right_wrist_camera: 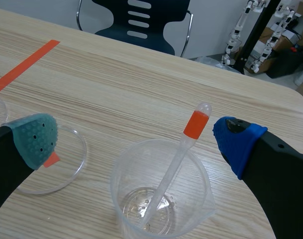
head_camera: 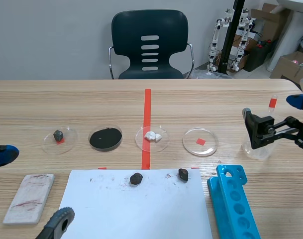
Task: Return to the home posture
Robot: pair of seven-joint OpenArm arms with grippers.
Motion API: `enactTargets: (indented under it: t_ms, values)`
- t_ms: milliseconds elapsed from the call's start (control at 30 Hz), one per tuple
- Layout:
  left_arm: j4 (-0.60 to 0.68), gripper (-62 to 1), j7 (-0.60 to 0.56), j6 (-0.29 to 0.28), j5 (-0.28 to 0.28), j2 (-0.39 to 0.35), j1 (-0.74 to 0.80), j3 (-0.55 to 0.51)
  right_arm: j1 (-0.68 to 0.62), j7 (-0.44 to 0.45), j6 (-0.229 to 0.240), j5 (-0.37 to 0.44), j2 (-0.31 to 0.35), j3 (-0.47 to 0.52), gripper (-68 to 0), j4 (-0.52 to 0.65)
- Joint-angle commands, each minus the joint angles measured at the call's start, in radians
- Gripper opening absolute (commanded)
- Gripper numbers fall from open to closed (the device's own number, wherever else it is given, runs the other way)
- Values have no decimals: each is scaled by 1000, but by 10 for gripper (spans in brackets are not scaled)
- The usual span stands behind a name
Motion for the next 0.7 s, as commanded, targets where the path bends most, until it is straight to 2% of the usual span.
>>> enactTargets:
  t_ms: [0,433,533,667]
  values:
    - [13,14,-13,-2,-10,0,-3,-6,22,10,0,11,13,6,-4,19]
    - [13,14,-13,-2,-10,0,-3,-6,-8,11,0,11,16,6,-4,36]
    - [13,14,-13,-2,-10,0,-3,-6,-78,12,0,11,17,6,-4,110]
    - [13,14,-13,-2,-10,0,-3,-6,-209,14,0,11,16,6,-4,267]
